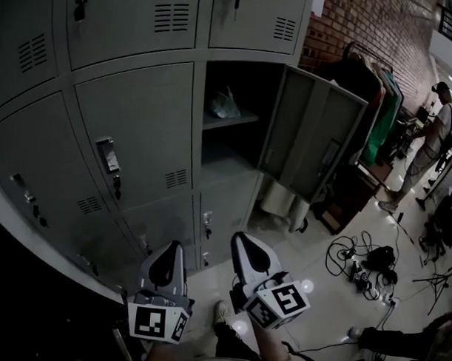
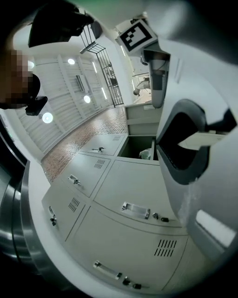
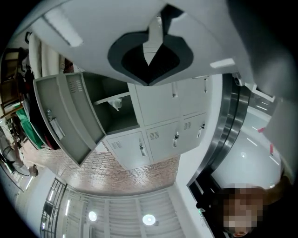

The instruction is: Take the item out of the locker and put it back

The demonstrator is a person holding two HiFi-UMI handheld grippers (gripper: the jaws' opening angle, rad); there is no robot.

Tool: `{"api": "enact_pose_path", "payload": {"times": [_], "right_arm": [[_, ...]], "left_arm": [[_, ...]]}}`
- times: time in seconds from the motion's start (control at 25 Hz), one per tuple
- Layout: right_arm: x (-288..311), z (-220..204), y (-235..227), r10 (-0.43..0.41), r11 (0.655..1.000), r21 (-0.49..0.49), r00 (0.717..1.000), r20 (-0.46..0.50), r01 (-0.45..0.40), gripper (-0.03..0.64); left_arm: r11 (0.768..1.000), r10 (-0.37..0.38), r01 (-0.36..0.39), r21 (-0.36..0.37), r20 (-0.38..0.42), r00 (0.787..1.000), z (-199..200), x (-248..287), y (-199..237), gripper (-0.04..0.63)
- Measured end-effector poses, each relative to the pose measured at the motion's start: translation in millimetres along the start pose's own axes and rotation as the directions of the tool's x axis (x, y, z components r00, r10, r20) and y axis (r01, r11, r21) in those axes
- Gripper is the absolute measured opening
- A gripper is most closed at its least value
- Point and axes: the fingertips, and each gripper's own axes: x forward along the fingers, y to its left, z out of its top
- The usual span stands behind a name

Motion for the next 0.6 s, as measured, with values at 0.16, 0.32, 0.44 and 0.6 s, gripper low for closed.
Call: {"api": "enact_pose_path", "payload": {"times": [0.16, 0.32, 0.44, 0.6], "right_arm": [[-46.4, 13.9, 43.0, -0.012, 1.000, -0.011, 1.000, 0.014, 0.013, 0.003], [-79.2, 31.9, 59.1, -0.040, 0.999, -0.018, 0.998, 0.052, 0.041, 0.003], [-98.4, 31.1, 67.3, -0.050, 0.999, 0.022, 0.998, 0.050, 0.049, 0.003], [-118.0, 32.6, 76.6, -0.050, 0.998, 0.040, 0.998, 0.043, 0.048, 0.003]], "left_arm": [[1.000, -0.009, 0.009, -0.011, 0.000, 1.000, 17.5, -53.2, -13.7, 0.005], [0.999, -0.038, 0.038, 0.001, 0.031, 0.999, 39.5, -80.3, -31.5, 0.005], [0.999, -0.048, 0.049, -0.005, 0.032, 0.998, 42.1, -93.2, -42.3, 0.005], [0.999, -0.053, 0.053, -0.004, 0.029, 0.998, 44.6, -100.6, -56.3, 0.005]]}}
